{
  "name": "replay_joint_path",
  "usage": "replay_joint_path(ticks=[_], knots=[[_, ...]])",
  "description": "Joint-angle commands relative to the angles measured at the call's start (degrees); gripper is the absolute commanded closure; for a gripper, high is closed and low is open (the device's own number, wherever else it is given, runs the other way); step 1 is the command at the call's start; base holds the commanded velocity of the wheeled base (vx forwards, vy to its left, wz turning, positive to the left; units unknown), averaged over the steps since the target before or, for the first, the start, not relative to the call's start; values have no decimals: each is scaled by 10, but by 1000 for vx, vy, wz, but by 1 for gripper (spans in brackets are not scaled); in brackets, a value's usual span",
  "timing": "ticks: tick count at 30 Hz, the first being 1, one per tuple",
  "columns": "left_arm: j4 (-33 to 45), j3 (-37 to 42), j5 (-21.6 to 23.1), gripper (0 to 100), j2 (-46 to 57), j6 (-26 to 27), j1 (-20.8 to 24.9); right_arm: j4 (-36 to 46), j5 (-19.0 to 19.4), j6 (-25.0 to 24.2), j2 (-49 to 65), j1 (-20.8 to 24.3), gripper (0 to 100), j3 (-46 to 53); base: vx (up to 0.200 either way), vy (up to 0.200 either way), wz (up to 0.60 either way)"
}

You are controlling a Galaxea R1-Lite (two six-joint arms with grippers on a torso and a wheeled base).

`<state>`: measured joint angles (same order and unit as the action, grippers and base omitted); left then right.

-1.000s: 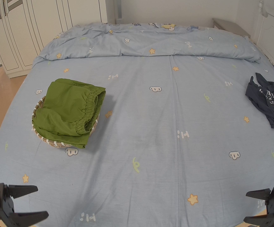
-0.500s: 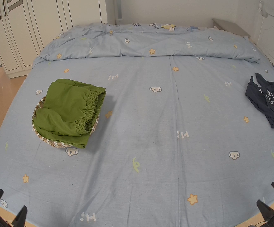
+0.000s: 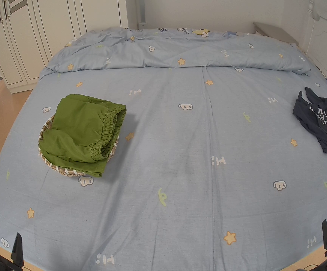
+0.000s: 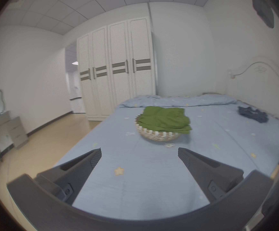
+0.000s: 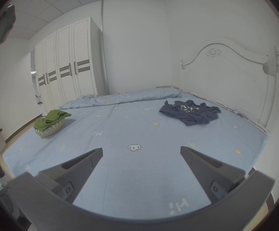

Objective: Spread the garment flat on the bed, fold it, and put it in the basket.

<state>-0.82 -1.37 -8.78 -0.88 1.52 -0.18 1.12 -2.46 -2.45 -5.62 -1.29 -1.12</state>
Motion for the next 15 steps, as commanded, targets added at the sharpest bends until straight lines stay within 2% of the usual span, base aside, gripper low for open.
replay_joint_path(ticks=[1,8,12,15], knots=[[10,14,76,0,4,-19,1,-5,11,6,19,40,0,11,0,0,0],[8,14,70,0,3,-19,2,-5,11,3,19,38,0,11,0,0,0],[9,14,68,0,3,-20,2,-2,9,2,53,7,0,11,0,0,0],[8,14,69,0,3,-20,2,-7,9,1,49,11,0,11,0,0,0]])
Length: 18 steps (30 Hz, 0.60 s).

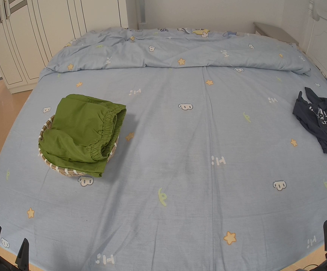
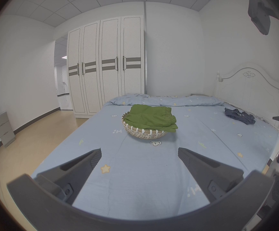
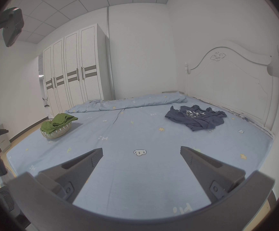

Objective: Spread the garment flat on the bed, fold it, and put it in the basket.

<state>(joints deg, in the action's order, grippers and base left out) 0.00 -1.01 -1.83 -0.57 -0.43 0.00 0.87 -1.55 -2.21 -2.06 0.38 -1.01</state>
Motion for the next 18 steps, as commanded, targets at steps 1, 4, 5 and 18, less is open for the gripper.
replay_joint_path(ticks=[1,4,5,18], knots=[[0,10,0,0,0,0,0,-3,1,1,13,-6,0,10,0,0,0],[0,10,0,0,0,0,0,-2,-1,-3,12,-8,0,10,0,0,0],[0,10,0,0,0,0,0,-2,-1,-3,12,-8,0,10,0,0,0],[0,10,2,0,0,1,0,-4,-1,-1,13,-6,0,10,0,0,0]])
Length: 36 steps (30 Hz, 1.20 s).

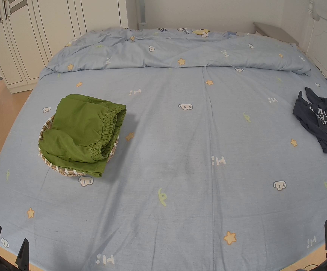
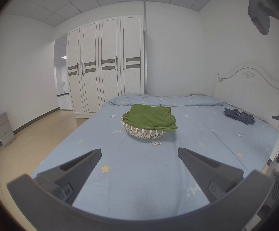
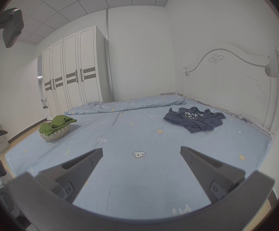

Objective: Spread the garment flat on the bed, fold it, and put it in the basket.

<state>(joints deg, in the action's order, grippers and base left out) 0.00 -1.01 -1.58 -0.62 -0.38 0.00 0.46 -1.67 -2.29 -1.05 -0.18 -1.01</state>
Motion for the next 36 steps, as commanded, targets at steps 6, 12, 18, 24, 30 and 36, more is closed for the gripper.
replay_joint_path(ticks=[6,12,18,24,30,36], knots=[[0,10,4,0,0,2,0,2,2,2,2,1,0,10,-67,0,0],[1,10,13,0,0,14,0,0,1,0,3,0,0,10,-33,0,0],[1,10,9,0,0,4,1,2,1,0,3,0,0,10,0,0,0],[1,10,7,0,0,0,1,0,0,0,3,0,0,10,0,0,0],[1,10,-2,0,0,-1,1,0,1,0,3,0,0,10,0,-67,0],[1,10,-3,0,0,-3,1,0,0,0,3,0,0,10,0,-200,0]])
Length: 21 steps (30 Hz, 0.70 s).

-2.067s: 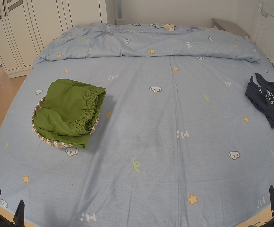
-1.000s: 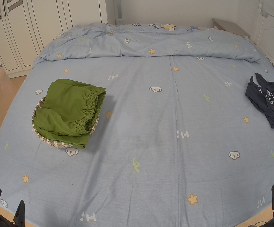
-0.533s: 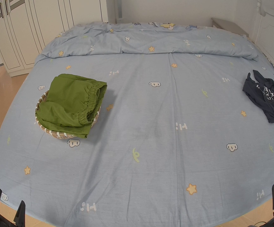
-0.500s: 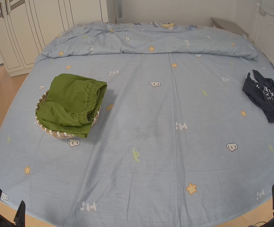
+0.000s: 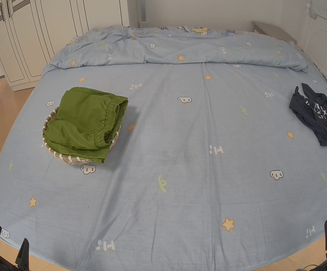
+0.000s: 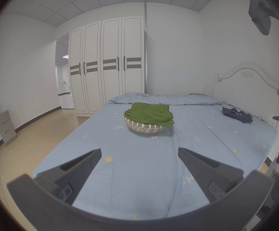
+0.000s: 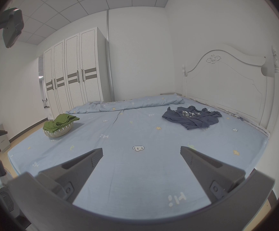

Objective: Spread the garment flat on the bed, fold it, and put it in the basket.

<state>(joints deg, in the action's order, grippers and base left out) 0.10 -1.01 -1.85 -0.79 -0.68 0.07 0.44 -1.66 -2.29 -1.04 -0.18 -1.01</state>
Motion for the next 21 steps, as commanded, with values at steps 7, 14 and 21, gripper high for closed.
replay_joint_path(ticks=[7,14,21], knots=[[0,10,-2,0,2,-1,0,0,0,0,2,0,0,10,0,-200,0],[0,10,-2,0,2,-1,0,0,0,0,2,0,0,10,0,-200,0],[0,10,-2,0,2,-1,0,0,0,0,2,0,0,10,0,-200,0]])
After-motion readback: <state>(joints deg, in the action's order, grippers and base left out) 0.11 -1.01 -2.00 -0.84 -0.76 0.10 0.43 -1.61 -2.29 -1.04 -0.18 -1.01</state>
